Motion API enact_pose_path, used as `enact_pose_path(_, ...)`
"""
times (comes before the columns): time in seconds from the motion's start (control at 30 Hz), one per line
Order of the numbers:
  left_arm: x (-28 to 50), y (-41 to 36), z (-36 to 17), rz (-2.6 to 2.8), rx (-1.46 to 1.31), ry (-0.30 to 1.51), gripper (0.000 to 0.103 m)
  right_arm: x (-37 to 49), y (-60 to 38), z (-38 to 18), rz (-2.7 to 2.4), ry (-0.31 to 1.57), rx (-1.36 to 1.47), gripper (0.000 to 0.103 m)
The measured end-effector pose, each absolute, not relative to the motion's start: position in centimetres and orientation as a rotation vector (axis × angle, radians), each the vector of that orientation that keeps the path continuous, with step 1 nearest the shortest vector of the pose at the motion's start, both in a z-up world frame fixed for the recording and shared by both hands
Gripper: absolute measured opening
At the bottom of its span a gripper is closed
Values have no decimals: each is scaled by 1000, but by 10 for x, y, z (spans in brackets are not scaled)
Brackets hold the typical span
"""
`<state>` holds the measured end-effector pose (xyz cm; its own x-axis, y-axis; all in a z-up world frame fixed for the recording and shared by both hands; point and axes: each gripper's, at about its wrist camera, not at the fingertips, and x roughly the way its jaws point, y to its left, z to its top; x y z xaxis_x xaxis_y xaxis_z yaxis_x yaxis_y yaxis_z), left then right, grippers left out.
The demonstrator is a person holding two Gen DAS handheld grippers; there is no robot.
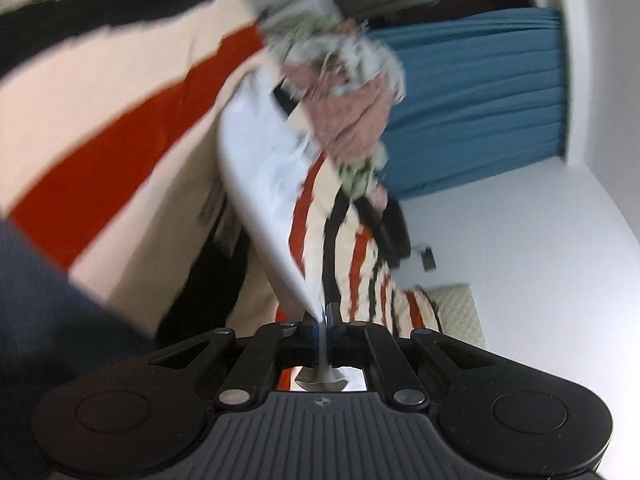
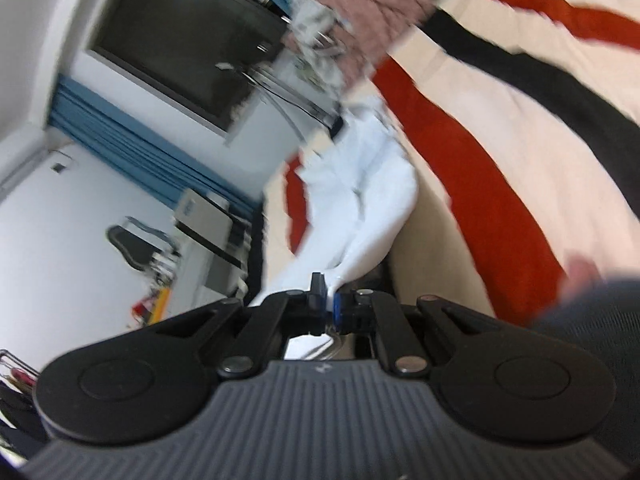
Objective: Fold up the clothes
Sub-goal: 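Grasp the shirt end with both grippers and fold it over toward the collar, then open both grippers and lift them above the folded shirt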
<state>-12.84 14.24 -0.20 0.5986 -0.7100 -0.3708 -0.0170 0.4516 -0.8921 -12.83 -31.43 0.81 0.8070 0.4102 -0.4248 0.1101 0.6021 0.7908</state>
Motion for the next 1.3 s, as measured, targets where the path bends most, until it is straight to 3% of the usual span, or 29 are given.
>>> enact_pose_path(0.2, -63, 132, 1, -413, -955, 834, 4, -81, -320, -12, 114, 672, 965, 7)
enact_pose_path(0.63, 157, 76, -16, -265, -579, 613, 4, 153, -307, -47, -13, 561, 867, 7)
enact_pose_path(0.9, 226, 56, -95, -235, -402, 652, 4, 217, -303, -101, 8, 546, 657, 7)
enact_pose_path(1.13, 230, 49, -111, -242, -306, 674, 5, 231, -286, -113, -14, 619, 500, 8)
enact_pose_path(1.2, 227, 49, -108, -247, -299, 679, 9, 230, -285, -110, -19, 622, 492, 9)
enact_pose_path(1.27, 219, 47, -99, -273, -272, 681, 32, 226, -281, -102, -21, 622, 465, 12)
enact_pose_path(1.3, 214, 45, -95, -288, -257, 682, 39, 223, -279, -97, -9, 620, 451, 23)
